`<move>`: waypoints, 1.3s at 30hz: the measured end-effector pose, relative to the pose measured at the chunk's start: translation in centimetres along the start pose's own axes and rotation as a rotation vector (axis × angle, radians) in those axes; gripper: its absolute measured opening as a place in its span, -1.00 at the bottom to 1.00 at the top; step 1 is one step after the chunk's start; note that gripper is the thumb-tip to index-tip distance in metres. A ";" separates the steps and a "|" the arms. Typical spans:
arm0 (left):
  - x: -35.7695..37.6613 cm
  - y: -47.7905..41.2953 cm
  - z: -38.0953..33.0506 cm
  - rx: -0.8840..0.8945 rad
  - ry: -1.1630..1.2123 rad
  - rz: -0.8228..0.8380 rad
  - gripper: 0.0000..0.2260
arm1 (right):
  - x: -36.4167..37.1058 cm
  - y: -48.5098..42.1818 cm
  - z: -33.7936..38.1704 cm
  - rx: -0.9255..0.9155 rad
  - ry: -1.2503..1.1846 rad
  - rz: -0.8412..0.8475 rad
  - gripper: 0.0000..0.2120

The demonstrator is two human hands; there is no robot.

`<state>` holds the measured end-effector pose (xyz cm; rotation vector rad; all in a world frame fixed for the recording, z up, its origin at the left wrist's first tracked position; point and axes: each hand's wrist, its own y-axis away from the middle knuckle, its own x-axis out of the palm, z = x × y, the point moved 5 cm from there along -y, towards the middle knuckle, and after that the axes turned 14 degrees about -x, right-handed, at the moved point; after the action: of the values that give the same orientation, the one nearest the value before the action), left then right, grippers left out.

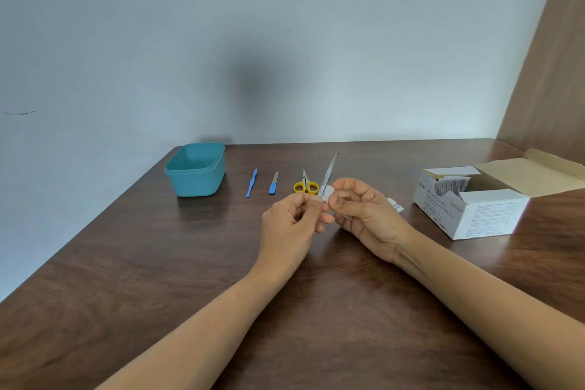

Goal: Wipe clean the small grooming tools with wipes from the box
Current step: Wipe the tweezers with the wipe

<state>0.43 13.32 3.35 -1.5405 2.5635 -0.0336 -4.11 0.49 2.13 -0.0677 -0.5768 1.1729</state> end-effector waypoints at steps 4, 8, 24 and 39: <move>-0.1 -0.2 0.2 -0.003 -0.017 -0.025 -0.82 | 0.3 0.2 0.2 -0.008 0.025 -0.014 -0.73; -0.3 -0.1 0.2 0.039 -0.067 -0.050 -0.83 | 0.1 0.3 0.2 -0.026 0.062 -0.090 -0.80; -0.3 0.2 -0.3 0.078 -0.116 -0.063 -0.82 | 0.2 0.6 1.4 -0.214 0.270 -0.156 -0.83; -0.3 0.0 0.0 0.000 -0.014 -0.039 -0.80 | 0.8 0.6 0.4 -0.040 0.092 -0.056 -0.82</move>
<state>0.59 13.60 3.35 -1.5844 2.5230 -0.0278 -4.60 1.29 2.60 -0.1384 -0.5179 1.0984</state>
